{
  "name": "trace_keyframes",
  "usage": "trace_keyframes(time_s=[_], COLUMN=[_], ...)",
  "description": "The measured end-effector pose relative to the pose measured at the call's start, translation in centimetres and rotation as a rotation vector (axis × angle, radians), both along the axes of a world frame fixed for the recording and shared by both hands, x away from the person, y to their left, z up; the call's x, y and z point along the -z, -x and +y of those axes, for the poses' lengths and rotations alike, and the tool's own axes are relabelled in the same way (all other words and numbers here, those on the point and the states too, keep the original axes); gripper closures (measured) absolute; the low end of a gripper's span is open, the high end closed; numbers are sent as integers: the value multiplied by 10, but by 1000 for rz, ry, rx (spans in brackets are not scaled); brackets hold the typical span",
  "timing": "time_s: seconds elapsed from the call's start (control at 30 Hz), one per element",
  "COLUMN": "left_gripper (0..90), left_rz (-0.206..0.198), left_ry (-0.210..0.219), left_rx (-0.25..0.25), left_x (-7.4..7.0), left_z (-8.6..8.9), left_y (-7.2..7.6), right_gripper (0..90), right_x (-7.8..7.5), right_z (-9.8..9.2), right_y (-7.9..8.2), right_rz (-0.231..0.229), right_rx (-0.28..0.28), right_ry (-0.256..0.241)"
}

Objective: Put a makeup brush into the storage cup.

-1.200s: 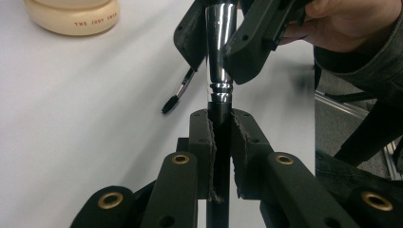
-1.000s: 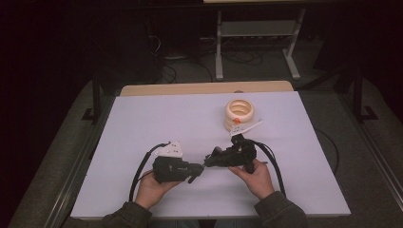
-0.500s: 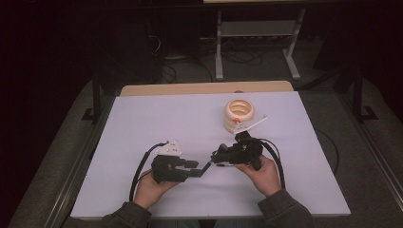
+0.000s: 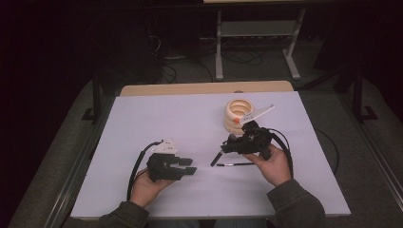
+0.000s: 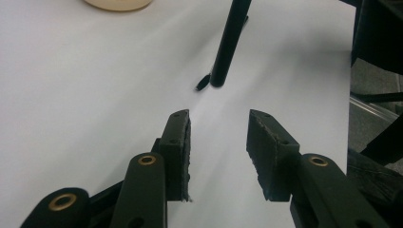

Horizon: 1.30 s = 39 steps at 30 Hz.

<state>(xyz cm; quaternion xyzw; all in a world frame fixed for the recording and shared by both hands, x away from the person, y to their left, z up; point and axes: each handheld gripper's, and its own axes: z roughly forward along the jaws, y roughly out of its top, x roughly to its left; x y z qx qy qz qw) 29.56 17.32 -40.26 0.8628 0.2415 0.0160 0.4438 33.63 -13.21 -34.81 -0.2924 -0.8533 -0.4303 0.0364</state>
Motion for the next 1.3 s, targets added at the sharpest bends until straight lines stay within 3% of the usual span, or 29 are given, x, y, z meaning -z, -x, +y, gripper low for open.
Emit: trace_keyframes(time_s=[0.4,1.3], left_gripper=[582,514], left_rz=[-7,-14], left_ry=[-21,-54], left_rx=[-27,-43], left_x=[2,3], left_z=[4,6], left_y=[-1,-3], right_gripper=[754,754], right_x=[-22,-63], right_z=[-9,-27], right_y=[-18,-47], right_rz=[-10,-4], right_rx=[55,139], right_ry=[53,70])
